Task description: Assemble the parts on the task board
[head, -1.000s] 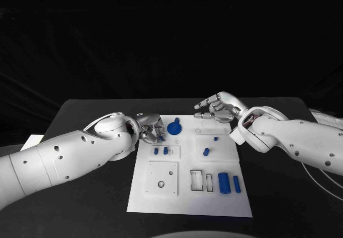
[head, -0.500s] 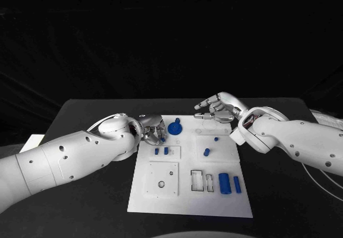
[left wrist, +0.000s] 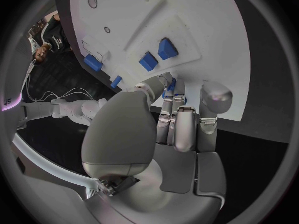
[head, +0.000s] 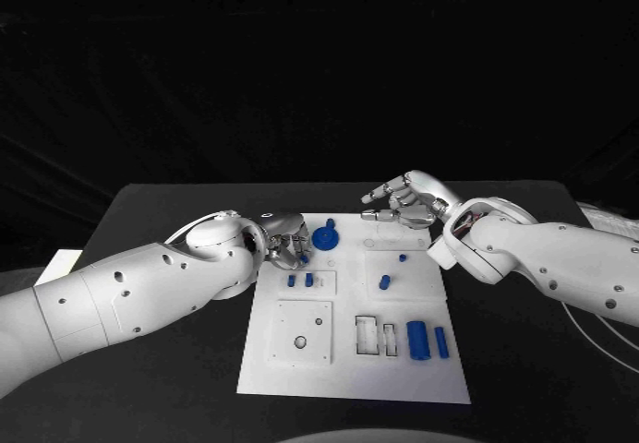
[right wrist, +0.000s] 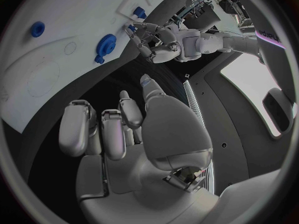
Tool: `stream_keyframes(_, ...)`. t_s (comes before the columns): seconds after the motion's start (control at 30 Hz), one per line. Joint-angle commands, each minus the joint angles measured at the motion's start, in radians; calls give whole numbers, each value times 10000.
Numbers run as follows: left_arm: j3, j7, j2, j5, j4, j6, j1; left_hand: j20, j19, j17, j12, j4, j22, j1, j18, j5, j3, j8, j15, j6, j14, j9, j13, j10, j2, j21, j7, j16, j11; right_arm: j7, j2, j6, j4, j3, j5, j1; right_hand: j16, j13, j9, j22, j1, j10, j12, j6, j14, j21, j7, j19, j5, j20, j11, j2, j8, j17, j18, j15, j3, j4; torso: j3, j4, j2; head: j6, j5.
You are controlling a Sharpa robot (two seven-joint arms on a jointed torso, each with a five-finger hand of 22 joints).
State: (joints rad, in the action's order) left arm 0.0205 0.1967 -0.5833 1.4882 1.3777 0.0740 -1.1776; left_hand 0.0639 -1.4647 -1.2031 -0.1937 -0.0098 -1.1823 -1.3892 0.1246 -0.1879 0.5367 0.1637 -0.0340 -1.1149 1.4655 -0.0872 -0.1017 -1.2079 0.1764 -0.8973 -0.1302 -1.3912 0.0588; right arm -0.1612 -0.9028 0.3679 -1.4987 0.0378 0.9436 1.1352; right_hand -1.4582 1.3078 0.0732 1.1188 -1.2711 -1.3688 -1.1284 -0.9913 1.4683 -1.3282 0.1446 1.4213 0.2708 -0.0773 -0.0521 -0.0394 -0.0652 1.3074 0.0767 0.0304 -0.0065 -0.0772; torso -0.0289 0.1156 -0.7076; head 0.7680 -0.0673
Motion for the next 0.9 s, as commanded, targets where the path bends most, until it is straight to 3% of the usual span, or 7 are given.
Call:
stream_keyframes(0.03, 4, 106, 33, 116, -3, -103, 16, -49, -530, -8, 66, -36, -13, 92, -112, 72, 1, -21, 38, -58, 401, -15, -13, -83, -51, -7, 5, -53, -19, -74, 15, -171, -2, 1, 18, -8, 26, 110, 15, 12, 25, 43, 8, 47, 639, 22, -38, -55, 41, 29, 0, 58, -26, 914, 92, -44, -18, 13, 1, 0, 6, -16, 7)
stream_keyframes(0.3, 3, 239, 61, 126, -53, -322, 18, -45, -527, -43, 125, -35, -41, 122, -121, 94, -9, -65, 46, -30, 404, -2, -9, -57, -51, -47, -7, -73, -3, -73, 20, -187, 0, 1, 18, -10, 26, 110, 15, 12, 25, 43, 8, 47, 639, 22, -38, -55, 41, 29, 0, 58, -26, 914, 92, -44, -18, 13, -2, 0, -4, -17, 1)
stream_keyframes(0.57, 2, 267, 136, 128, -136, -433, 22, 22, -514, -25, 489, -38, -49, 224, -147, 145, 35, -431, 166, 365, 392, 128, 60, 240, -18, -34, -153, -90, 151, -70, 30, -213, 2, 1, 18, -11, 26, 110, 15, 12, 25, 43, 8, 47, 639, 22, -38, -55, 41, 29, 0, 58, -26, 914, 92, -44, -18, 13, 5, 0, -5, -31, -11)
stream_keyframes(0.9, 2, 266, 151, 123, -165, -503, 37, 46, -512, -6, 581, -48, -55, 256, -152, 146, 69, -577, 198, 496, 384, 174, 64, 255, 5, -31, -208, -95, 193, -80, 30, -234, 2, 1, 18, -14, 29, 88, 16, 4, 26, 41, 23, 43, 641, 28, -40, -56, 40, 30, 3, 65, -29, 915, 94, -42, -24, 14, 1, 2, 3, -24, -11)
